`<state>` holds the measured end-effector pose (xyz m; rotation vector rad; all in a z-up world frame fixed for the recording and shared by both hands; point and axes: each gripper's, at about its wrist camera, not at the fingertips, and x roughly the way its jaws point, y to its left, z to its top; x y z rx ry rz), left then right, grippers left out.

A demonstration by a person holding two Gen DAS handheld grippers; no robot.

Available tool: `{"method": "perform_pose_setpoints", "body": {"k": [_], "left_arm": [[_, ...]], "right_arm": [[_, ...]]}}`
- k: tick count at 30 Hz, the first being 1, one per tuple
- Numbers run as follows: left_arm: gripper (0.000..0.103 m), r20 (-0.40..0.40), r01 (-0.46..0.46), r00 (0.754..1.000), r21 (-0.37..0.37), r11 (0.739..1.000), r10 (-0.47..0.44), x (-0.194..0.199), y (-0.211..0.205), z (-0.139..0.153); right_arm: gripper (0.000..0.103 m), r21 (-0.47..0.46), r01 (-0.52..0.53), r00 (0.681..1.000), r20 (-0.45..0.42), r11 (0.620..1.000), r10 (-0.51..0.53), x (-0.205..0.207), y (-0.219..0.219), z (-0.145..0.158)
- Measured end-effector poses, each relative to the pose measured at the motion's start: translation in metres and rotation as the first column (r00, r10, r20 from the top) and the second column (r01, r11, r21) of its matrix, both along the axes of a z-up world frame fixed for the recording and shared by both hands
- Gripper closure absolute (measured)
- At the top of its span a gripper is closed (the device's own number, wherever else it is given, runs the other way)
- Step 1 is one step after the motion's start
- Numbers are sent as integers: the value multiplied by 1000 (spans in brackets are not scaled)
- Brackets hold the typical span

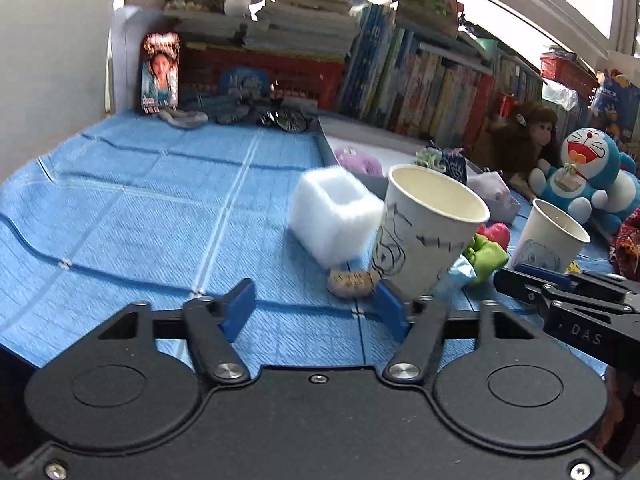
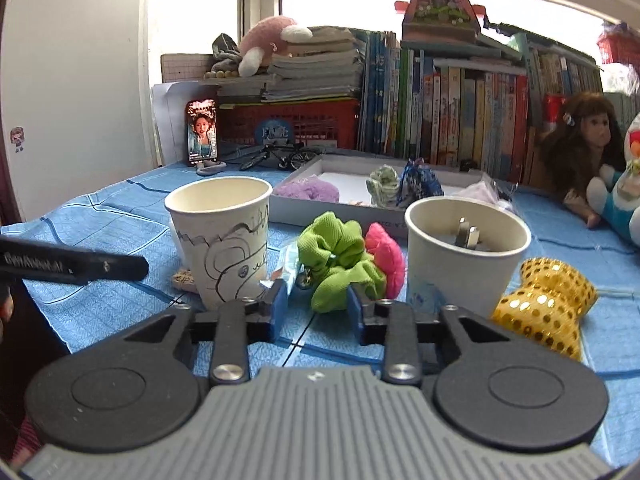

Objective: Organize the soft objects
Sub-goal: 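Move both tools back toward the green scrunchie and paper cups, then grasp the beige printed packet with the left gripper while the right grasps the blue mask pack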

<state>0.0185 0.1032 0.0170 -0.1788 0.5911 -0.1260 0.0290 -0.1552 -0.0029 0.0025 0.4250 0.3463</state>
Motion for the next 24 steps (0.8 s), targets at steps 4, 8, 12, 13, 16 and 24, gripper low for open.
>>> {"method": "perform_pose_setpoints", "body": {"k": [4, 8, 12, 13, 16, 24], "left_arm": [[54, -30, -3, 1000, -79, 997, 1, 8, 2, -6], [60, -57, -29, 998, -127, 992, 22, 21, 3, -12], [71, -71, -53, 997, -147, 988, 43, 30, 2, -17], [71, -72, -59, 996, -157, 986, 48, 31, 2, -17], [72, -83, -82, 994, -212, 974, 66, 38, 7, -19], [91, -105, -90, 992, -278, 956, 63, 48, 10, -28]], "right_arm": [[72, 53, -3, 999, -33, 999, 5, 5, -2, -4], [72, 91, -8, 999, -39, 996, 11, 9, -2, -5], [72, 154, 3, 998, -55, 988, 6, 15, -5, -5], [72, 174, 8, 998, -62, 985, 3, 17, -7, -5], [70, 218, 20, 997, -80, 976, -2, 22, -9, -7], [50, 249, 32, 994, -105, 968, -6, 32, -3, -12]]}}
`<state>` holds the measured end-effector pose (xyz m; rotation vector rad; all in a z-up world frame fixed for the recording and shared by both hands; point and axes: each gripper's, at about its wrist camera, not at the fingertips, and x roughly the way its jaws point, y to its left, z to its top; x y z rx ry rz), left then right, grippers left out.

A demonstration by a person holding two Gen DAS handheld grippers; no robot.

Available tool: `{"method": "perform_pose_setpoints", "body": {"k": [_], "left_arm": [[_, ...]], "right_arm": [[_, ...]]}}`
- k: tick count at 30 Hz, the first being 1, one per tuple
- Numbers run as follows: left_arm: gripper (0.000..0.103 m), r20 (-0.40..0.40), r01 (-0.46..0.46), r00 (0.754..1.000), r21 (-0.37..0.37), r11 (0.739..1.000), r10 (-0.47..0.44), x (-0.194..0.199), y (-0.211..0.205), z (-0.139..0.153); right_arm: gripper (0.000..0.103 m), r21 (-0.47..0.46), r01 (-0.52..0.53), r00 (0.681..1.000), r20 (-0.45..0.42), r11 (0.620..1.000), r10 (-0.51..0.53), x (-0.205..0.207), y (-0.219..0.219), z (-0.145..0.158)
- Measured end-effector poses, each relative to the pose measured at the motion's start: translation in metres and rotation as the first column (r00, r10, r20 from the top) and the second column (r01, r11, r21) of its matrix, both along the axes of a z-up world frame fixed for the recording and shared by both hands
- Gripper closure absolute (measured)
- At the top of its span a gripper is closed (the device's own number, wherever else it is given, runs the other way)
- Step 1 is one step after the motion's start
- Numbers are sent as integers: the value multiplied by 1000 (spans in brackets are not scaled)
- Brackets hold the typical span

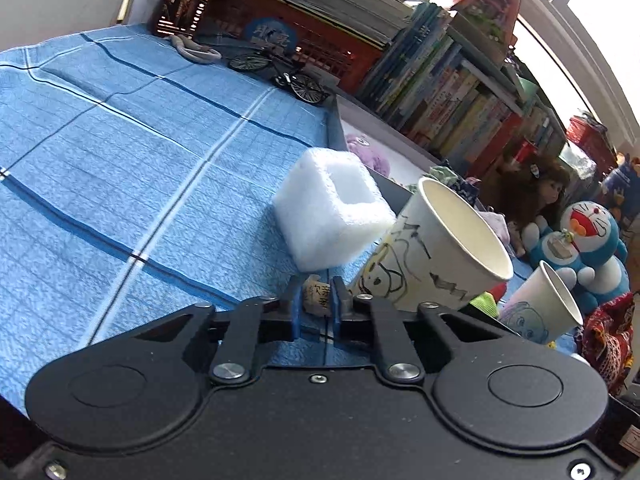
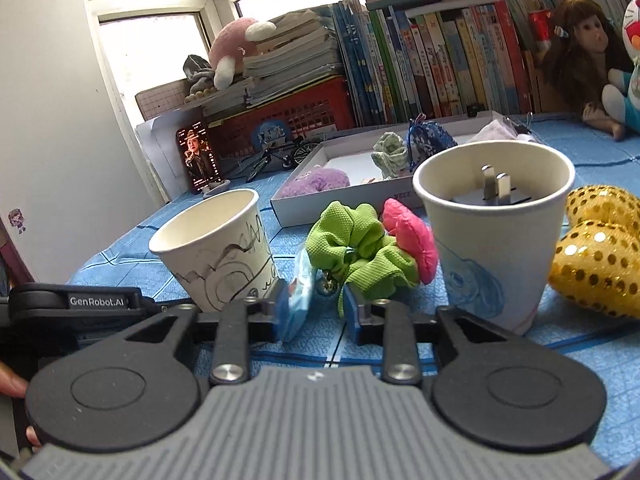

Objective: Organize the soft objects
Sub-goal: 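Grasp the beige printed packet with the left gripper while the right grasps the blue mask pack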

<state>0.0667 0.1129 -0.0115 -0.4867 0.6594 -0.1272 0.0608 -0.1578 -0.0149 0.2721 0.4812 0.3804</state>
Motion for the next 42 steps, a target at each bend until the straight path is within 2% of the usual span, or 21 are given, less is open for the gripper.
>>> {"method": "perform_pose_setpoints", "body": {"k": [5, 7, 8, 11, 15, 18, 24, 27, 30, 35, 37, 38, 40, 42], "left_arm": [[92, 1, 7, 1000, 10, 1000, -7, 1, 1, 2], [92, 5, 6, 1000, 27, 1000, -7, -2, 1, 5], [92, 8, 6, 1000, 42, 999, -6, -3, 1, 6], [92, 20, 4, 1000, 83, 997, -6, -7, 4, 10], [92, 34, 1, 999, 124, 992, -6, -13, 7, 14], [92, 42, 17, 999, 131, 991, -22, -19, 8, 16], [91, 62, 26, 997, 201, 979, -39, -30, 4, 15], [91, 67, 15, 997, 213, 977, -30, -32, 4, 15], [91, 65, 4, 998, 206, 979, -18, -32, 5, 14], [90, 65, -5, 998, 206, 979, -9, -32, 8, 13], [89, 70, -9, 998, 209, 978, -5, -33, 8, 13], [87, 73, -11, 997, 217, 976, -5, -34, 7, 14], [72, 85, -5, 996, 245, 970, -16, -37, 3, 14], [66, 97, 0, 995, 281, 960, -29, -40, -3, 14]], "right_arm": [[51, -5, 15, 1000, -18, 1000, -15, 4, 4, 1], [57, -10, 18, 1000, -23, 1000, -18, 4, 6, 2], [65, -13, 20, 999, -25, 1000, -21, 3, 6, 2], [72, -20, 26, 999, -29, 999, -26, 0, 6, 3], [88, -36, 35, 999, -33, 999, -37, -2, 7, 3], [90, -79, 31, 999, -18, 996, -33, -7, 9, 4], [91, -158, 29, 1000, 0, 987, -30, -21, 9, 4], [84, -66, 6, 1000, -26, 998, -8, -19, -2, 3], [83, 35, 9, 999, -41, 999, -7, -14, -10, 2], [69, 68, 32, 998, -52, 997, -29, -4, -3, -1], [59, 89, 38, 997, -63, 995, -32, 0, 0, -3], [54, 93, 42, 997, -63, 995, -36, 1, 1, -3], [55, 83, 48, 998, -52, 995, -44, 2, 6, -1], [59, 69, 57, 998, -40, 996, -54, 2, 10, 0]]}}
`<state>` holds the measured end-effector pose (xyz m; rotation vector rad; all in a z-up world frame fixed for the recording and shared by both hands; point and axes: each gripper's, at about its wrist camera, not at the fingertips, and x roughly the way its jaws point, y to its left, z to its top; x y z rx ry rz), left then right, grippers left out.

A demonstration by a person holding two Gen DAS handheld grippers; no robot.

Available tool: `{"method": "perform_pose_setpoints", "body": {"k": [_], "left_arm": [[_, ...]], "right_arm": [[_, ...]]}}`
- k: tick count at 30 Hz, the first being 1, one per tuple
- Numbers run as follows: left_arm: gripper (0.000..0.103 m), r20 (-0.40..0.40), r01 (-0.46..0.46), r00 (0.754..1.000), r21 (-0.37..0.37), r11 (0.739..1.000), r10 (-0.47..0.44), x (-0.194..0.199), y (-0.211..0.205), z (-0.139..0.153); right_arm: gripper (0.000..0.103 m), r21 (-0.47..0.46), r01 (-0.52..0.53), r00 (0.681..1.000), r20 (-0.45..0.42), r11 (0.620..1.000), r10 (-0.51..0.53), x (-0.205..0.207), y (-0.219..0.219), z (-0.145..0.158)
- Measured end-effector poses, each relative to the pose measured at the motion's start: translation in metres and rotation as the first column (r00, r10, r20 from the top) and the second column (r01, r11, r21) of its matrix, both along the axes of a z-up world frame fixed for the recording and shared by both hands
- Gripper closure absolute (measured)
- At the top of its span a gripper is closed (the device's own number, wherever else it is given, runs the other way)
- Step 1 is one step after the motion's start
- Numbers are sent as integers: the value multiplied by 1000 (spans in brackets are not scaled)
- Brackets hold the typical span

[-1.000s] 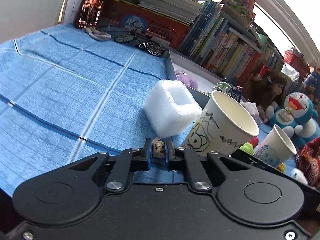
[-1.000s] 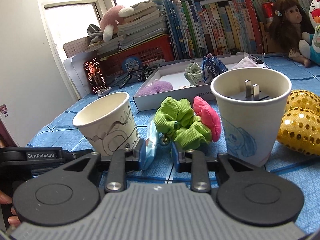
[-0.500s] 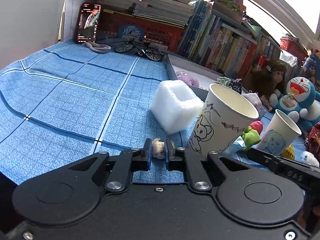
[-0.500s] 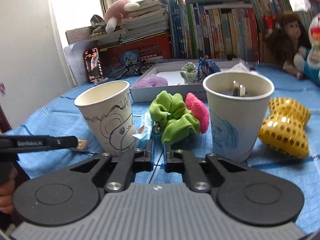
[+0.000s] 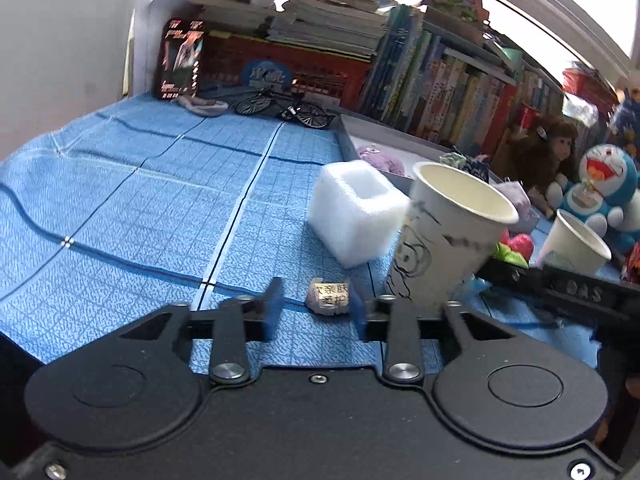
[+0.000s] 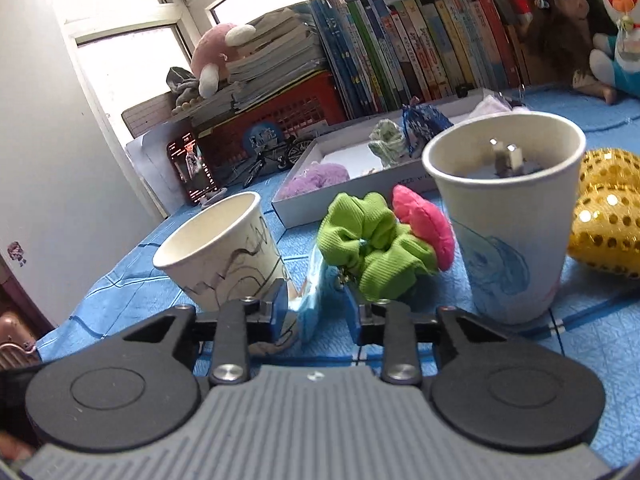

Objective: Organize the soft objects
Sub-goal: 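Grasp the beige printed packet with the left gripper while the right grasps the blue mask pack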

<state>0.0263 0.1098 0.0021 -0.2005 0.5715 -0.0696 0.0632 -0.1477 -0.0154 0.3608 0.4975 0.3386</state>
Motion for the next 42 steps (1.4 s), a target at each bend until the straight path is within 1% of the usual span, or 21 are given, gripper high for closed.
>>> {"method": "perform_pose_setpoints", "body": {"k": [1, 3, 4, 6, 9, 13, 20, 22, 23, 24, 26, 28, 29, 30, 31, 33, 34, 36, 39, 42], "left_arm": [[65, 5, 4, 1000, 18, 1000, -4, -1, -5, 1], [64, 10, 19, 1000, 43, 999, -20, -2, -11, 0], [63, 10, 24, 1000, 46, 999, -25, -2, -13, 0], [63, 6, 32, 999, 41, 999, -33, -2, -16, -1], [60, 5, 42, 999, 40, 998, -42, 0, -20, -1], [56, 7, 51, 999, 55, 997, -51, 2, -27, -2], [54, 3, 43, 999, 72, 996, -44, 5, -31, -5], [53, 4, 39, 999, 77, 996, -40, 5, -32, -5], [53, 5, 36, 999, 79, 996, -36, 5, -32, -5], [53, 7, 31, 999, 81, 996, -31, 5, -31, -5], [52, 12, 21, 1000, 84, 996, -22, 5, -32, -6], [50, 12, 15, 1000, 90, 996, -16, 5, -33, -7], [49, 12, 12, 1000, 92, 996, -14, 5, -33, -7], [49, 12, 11, 1000, 94, 995, -12, 6, -33, -7], [49, 11, 10, 1000, 96, 995, -11, 6, -34, -7], [48, 11, 10, 1000, 101, 995, -11, 8, -35, -7], [48, 11, 9, 1000, 104, 995, -10, 8, -35, -8], [48, 10, 4, 1000, 110, 994, -5, 9, -37, -8], [48, 10, -2, 1000, 110, 994, 0, 10, -38, -8], [48, 10, -4, 1000, 103, 995, 3, 10, -38, -8]], "right_arm": [[62, -1, 4, 1000, -4, 1000, -4, 1, 1, -1], [81, 23, 3, 1000, -25, 1000, -2, 4, -2, -3], [85, 35, -1, 999, -34, 999, 2, 4, -3, -4], [90, 28, -3, 999, -34, 1000, 4, 3, -4, -2], [92, -8, -24, 1000, -16, 1000, 24, -6, -5, 3], [92, -49, -47, 999, -14, 998, 46, -19, -14, 7], [92, -61, -117, 990, -81, 991, 111, -34, -45, 14], [91, -58, -141, 985, -107, 988, 134, -36, -55, 15], [91, -64, -136, 986, -108, 989, 129, -38, -59, 16], [87, -87, -120, 989, -103, 989, 111, -42, -63, 17], [85, -144, -83, 993, -92, 986, 70, -46, -67, 17], [78, -197, -23, 996, -87, 980, 6, -50, -72, 17], [70, -221, 10, 996, -82, 975, -29, -51, -74, 16], [68, -232, 36, 996, -75, 972, -54, -53, -76, 16], [67, -224, 45, 996, -69, 974, -62, -56, -79, 17], [54, -170, 19, 998, -61, 985, -30, -61, -81, 17], [52, -156, -2, 998, -58, 988, -7, -63, -80, 17], [44, -165, -53, 998, -53, 985, 45, -66, -69, 15], [42, -227, -109, 994, -58, 968, 98, -66, -50, 9], [41, -266, -86, 995, -67, 960, 71, -61, -41, 4]]}}
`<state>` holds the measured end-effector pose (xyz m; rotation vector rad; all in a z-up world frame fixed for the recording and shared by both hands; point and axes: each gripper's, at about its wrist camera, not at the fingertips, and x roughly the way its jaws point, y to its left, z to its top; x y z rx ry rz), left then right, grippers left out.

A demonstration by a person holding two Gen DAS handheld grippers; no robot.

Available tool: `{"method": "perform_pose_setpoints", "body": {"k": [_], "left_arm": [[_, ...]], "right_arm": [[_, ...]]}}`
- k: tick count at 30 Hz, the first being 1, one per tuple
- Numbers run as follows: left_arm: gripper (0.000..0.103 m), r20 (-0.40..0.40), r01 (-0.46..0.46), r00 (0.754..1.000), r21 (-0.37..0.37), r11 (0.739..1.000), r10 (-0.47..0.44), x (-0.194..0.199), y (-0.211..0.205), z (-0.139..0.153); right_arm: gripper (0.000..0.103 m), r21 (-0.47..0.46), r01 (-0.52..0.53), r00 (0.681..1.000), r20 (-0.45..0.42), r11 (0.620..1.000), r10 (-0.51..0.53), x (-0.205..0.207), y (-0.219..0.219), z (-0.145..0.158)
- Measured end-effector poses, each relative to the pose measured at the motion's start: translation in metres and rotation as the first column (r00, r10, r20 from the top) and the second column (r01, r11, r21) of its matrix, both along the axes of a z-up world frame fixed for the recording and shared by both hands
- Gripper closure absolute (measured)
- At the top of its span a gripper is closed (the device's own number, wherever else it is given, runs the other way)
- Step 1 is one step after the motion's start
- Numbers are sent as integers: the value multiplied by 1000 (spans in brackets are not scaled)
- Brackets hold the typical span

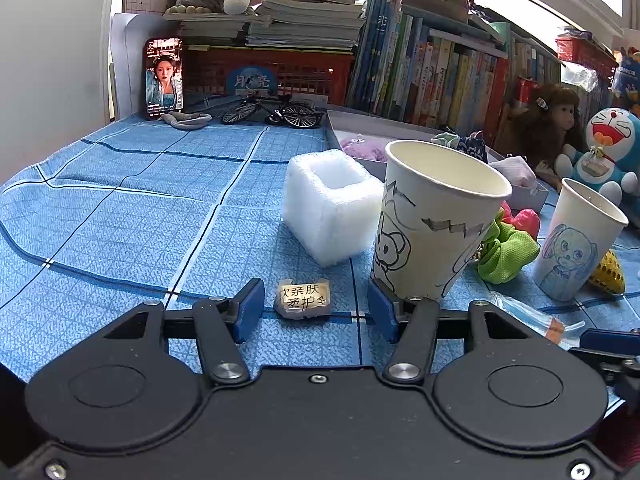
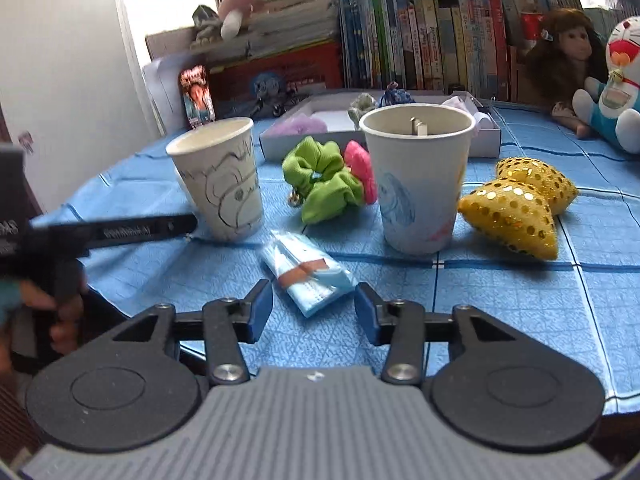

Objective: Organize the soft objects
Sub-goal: 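Grasp the beige printed packet with the left gripper while the right grasps the blue mask pack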

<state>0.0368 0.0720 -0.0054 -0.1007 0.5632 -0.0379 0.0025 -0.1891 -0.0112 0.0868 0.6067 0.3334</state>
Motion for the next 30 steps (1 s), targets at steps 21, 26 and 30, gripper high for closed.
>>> {"method": "perform_pose_setpoints", "body": {"k": [21, 26, 30], "left_arm": [[48, 17, -23, 1000, 28, 999, 23, 0, 0, -4], [54, 16, -31, 999, 34, 999, 31, 0, -1, -4], [60, 15, -24, 1000, 25, 999, 24, -1, 0, -4]], "right_arm": [[16, 17, 144, 980, 134, 989, -145, -5, 12, -8], [14, -19, 203, 961, 197, 979, -195, 1, 37, -15], [14, -35, 218, 955, 215, 975, -206, 9, 50, -17]]}}
